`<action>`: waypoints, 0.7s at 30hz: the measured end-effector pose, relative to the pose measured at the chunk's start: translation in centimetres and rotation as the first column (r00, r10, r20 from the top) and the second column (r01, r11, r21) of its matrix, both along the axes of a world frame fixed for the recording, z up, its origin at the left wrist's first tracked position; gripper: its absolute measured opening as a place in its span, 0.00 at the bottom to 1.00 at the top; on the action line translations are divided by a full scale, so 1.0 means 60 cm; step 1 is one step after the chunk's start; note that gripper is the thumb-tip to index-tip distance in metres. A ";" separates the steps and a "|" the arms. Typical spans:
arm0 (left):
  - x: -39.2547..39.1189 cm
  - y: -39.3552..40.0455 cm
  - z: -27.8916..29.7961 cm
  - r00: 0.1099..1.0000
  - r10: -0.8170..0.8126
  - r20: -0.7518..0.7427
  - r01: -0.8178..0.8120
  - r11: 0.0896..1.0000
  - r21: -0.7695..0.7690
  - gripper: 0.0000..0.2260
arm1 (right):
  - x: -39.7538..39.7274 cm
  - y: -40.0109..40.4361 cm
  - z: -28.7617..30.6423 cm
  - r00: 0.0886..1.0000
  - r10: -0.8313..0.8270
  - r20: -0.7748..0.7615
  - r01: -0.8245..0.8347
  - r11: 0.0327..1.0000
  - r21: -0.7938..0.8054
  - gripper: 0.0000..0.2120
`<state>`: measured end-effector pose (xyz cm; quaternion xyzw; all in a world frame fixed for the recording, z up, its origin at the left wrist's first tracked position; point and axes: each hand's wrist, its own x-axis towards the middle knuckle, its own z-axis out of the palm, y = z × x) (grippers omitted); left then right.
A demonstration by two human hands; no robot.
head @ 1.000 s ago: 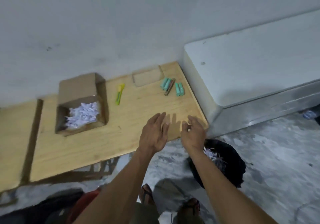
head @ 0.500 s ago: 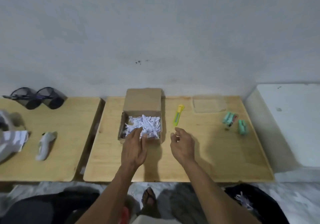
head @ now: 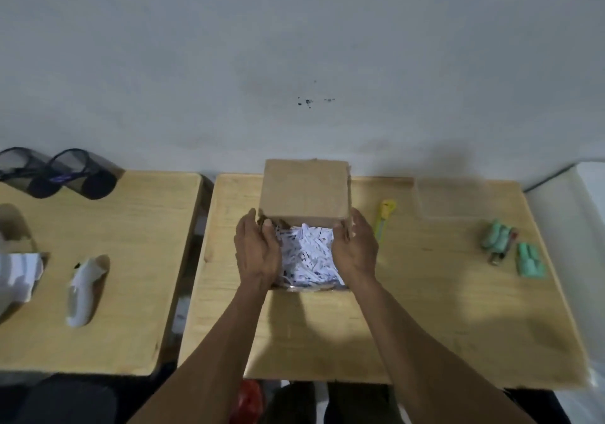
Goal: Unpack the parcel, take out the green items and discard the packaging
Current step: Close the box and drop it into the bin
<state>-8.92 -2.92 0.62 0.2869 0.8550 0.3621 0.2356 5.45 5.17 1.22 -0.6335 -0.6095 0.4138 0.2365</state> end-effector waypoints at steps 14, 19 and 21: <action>-0.022 0.072 -0.006 0.753 0.296 0.587 -0.450 0.883 0.131 0.20 | -0.041 0.061 -0.025 0.840 -0.372 -0.396 0.257 0.914 -0.313 0.13; -0.054 0.062 0.015 0.518 0.260 0.815 -0.571 0.815 0.103 0.25 | -0.023 0.076 -0.011 0.668 -0.526 -0.527 0.257 0.827 -0.499 0.28; -0.072 0.049 0.013 0.451 0.182 0.874 -0.538 0.837 0.103 0.27 | -0.012 0.078 -0.003 0.636 -0.543 -0.548 0.198 0.802 -0.564 0.25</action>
